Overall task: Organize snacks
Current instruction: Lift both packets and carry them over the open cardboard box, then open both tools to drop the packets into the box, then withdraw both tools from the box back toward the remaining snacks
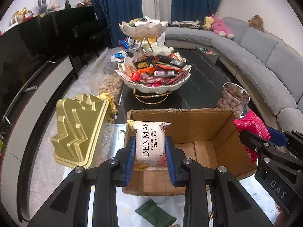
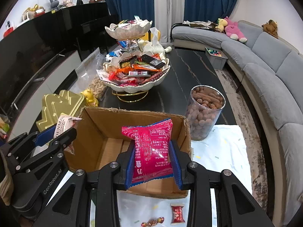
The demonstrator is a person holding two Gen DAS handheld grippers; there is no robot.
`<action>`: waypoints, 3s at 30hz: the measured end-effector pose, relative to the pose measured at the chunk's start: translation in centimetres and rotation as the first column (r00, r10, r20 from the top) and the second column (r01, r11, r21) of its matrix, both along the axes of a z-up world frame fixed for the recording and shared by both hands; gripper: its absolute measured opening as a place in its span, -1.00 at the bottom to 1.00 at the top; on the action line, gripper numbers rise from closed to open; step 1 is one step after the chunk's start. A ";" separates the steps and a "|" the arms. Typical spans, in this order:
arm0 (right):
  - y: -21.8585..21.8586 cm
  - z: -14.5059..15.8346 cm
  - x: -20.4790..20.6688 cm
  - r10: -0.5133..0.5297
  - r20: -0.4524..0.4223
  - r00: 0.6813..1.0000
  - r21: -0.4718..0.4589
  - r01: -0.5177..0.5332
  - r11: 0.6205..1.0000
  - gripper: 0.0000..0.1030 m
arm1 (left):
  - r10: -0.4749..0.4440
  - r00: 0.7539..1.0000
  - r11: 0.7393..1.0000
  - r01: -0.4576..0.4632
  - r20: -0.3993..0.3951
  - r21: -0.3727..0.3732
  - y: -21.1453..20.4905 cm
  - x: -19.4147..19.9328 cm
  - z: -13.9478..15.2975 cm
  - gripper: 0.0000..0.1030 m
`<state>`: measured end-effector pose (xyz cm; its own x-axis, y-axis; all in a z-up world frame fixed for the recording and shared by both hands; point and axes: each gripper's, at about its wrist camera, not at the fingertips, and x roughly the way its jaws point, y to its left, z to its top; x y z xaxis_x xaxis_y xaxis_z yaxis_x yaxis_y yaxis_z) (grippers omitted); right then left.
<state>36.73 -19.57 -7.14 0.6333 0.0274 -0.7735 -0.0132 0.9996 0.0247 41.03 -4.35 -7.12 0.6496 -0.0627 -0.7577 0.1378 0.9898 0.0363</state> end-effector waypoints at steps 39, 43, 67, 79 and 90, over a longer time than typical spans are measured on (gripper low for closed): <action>-1.5 0.1 1.1 -0.042 -0.007 0.999 -0.013 0.041 0.999 0.47 | 0.042 0.999 0.998 -0.042 0.002 0.043 0.4 0.0 0.2 0.61; -1.6 1.0 0.0 -0.045 0.007 0.999 -0.025 0.045 0.999 0.47 | 0.042 0.999 0.998 -0.042 0.008 0.039 0.7 -1.2 0.9 0.61; -2.8 4.1 -7.0 -0.086 0.071 0.994 -0.030 0.089 0.996 0.56 | 0.081 0.995 0.993 -0.086 0.058 0.085 0.7 -8.2 3.0 0.68; -3.9 3.5 -10.9 -0.101 0.077 0.992 -0.042 0.105 0.994 0.63 | 0.064 0.996 0.995 -0.068 0.055 0.069 0.0 -12.0 2.3 0.72; -4.6 1.7 -13.9 -0.107 0.063 0.992 -0.049 0.110 0.993 0.63 | 0.043 0.997 0.996 -0.047 0.067 0.070 -0.8 -14.9 0.9 0.72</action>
